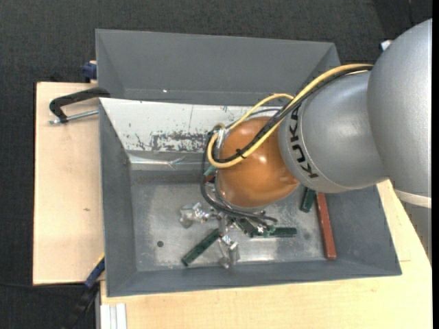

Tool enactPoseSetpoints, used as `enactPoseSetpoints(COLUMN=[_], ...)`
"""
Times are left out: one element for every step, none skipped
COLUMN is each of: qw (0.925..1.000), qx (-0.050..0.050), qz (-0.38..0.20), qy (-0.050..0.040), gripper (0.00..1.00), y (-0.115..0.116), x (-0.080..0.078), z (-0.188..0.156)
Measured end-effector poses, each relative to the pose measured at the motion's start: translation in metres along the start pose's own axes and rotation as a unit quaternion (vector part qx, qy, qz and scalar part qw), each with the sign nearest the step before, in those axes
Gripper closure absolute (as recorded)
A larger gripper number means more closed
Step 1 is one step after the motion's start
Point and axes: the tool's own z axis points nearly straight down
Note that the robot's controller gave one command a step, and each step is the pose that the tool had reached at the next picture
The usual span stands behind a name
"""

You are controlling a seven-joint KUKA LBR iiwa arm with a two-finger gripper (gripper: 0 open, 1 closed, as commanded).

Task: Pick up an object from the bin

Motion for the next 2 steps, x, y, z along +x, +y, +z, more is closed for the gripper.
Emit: enactPoseSetpoints(qw=[1.0, 1.0], qx=[0.0, 0.0], qz=[0.0, 0.0], qy=[0.0, 0.0], gripper=[1.0, 1.0], y=[0.0, 0.0], x=[0.0, 0.0], z=[0.0, 0.0001])
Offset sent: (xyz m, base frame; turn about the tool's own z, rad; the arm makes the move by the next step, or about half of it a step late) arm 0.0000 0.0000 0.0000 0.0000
